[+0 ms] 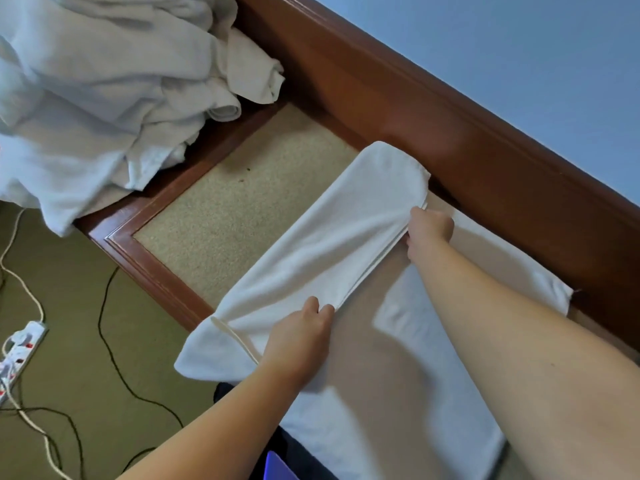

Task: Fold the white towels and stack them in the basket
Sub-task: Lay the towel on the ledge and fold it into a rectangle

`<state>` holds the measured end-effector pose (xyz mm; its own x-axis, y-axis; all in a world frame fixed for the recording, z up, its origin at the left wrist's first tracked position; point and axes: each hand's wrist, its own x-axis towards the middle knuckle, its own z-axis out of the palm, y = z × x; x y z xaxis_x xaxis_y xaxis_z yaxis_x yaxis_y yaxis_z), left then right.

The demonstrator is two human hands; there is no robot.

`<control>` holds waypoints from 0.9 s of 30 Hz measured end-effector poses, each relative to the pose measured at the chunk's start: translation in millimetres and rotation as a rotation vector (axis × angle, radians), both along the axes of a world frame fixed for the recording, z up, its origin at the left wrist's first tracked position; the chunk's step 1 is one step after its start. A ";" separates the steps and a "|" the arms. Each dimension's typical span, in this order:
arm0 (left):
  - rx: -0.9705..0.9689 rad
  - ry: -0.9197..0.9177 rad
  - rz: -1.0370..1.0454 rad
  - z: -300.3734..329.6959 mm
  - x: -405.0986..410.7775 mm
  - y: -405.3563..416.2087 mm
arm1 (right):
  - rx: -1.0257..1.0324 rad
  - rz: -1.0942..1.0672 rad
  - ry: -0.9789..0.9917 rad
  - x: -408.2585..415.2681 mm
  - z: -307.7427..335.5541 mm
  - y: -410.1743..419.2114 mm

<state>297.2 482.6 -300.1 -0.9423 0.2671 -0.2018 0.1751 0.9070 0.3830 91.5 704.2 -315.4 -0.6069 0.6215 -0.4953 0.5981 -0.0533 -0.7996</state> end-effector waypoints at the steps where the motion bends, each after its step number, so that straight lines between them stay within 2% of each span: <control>1: 0.022 0.012 -0.013 0.2 4.5 4.3 | 0.028 -0.021 0.018 1.7 1.8 2.2; 5: 0.000 -0.029 -0.110 6.8 27.3 28.8 | 0.133 -0.142 0.013 22.1 2.0 15.6; 7: -0.048 -0.049 -0.117 4.1 28.0 34.5 | 0.078 -0.155 -0.028 30.1 -3.3 24.9; 10: -0.088 -0.031 -0.098 -9.3 23.2 32.2 | -0.041 -0.044 -0.063 27.9 -7.1 34.8; 12: -0.113 -0.004 -0.088 -15.0 23.1 29.8 | -0.042 0.034 -0.088 20.4 -10.1 38.5; 19: -0.076 0.054 -0.070 -18.2 25.1 28.1 | 0.107 -0.069 0.058 -0.2 -11.0 41.7; 27: -0.059 0.038 -0.047 -27.8 33.1 30.3 | 0.016 -0.127 0.074 -8.8 -10.1 51.9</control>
